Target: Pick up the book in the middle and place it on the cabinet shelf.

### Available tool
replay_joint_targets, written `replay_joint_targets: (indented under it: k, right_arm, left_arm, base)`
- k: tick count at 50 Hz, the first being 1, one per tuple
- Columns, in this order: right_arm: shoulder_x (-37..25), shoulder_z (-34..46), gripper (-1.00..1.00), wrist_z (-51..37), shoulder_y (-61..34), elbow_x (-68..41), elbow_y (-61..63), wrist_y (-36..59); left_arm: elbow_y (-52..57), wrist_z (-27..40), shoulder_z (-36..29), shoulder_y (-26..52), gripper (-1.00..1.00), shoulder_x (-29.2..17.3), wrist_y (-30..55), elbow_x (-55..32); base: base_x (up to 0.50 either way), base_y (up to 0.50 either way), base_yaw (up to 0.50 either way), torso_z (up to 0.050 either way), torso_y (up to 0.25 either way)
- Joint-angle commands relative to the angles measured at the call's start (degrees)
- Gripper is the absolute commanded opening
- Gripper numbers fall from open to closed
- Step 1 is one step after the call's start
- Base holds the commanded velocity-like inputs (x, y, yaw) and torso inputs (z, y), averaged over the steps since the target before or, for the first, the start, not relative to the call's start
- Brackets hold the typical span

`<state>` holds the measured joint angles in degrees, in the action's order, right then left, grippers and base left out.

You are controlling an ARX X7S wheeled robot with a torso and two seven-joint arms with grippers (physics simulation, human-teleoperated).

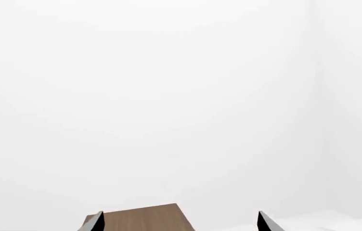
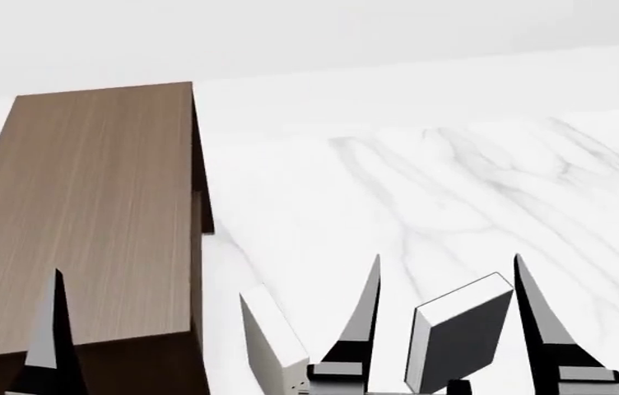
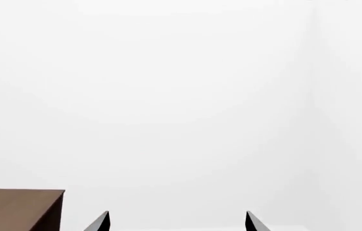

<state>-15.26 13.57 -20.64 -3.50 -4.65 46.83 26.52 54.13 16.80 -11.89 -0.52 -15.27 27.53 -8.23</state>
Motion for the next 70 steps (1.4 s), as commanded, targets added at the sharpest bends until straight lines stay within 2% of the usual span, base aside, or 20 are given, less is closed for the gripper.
replay_joint_targets:
  k: [1,12,39,48,59,60,65,70]
  right_arm:
    - [-0.26,0.61,1.0,-0.45,-0.18,-0.1,0.36,0.31]
    - [-0.58,0.69,1.0,-0.72,-0.29,-0.52,0.03,0.2]
    - [-1.15,1.13,1.0,-1.46,-0.3,-1.21,-1.01,-0.57]
    - [-0.33,-0.61,1.0,-2.49,-1.07,-2.38,-2.18,-1.72]
    - [2.64,-5.36,1.0,-1.55,-16.84,-10.26,-5.1,8.34]
    - [3.55,-5.46,1.0,-2.08,-22.12,-10.57,-8.09,11.34]
    - [5.95,-6.57,1.0,-4.15,-32.04,-11.25,-14.71,16.5]
    - [9.05,-7.17,1.0,-10.23,-43.43,-8.14,-25.78,21.11]
  left_arm:
    - [0.44,0.5,0.43,0.0,1.0,-0.53,0.03,-0.97]
    - [0.37,1.11,-1.84,0.59,1.0,-1.61,1.57,1.16]
    - [0.37,1.77,-1.54,0.62,1.0,-2.08,0.6,-0.45]
    - [2.42,2.58,0.76,0.79,1.0,-2.12,2.31,-3.0]
    - [1.24,3.6,0.82,0.66,1.0,-2.36,2.39,-3.44]
    - [0.42,4.14,1.21,0.45,1.0,-2.21,2.59,-3.23]
    - [0.11,4.48,2.01,0.25,1.0,-1.9,2.6,-4.2]
    - [-0.99,4.55,2.45,-0.17,1.0,-1.67,1.2,-4.61]
  base:
    - [0.0,0.0,0.0,0.05,0.0]
    - [0.0,0.0,0.0,0.05,-0.061]
    - [0.0,0.0,0.0,0.048,-0.146]
    - [0.0,0.0,0.0,0.0,0.0]
    - [0.0,0.0,0.0,0.0,0.0]
    - [0.0,0.0,0.0,0.0,0.0]
    - [0.0,0.0,0.0,0.0,0.0]
    - [0.0,0.0,0.0,0.0,0.0]
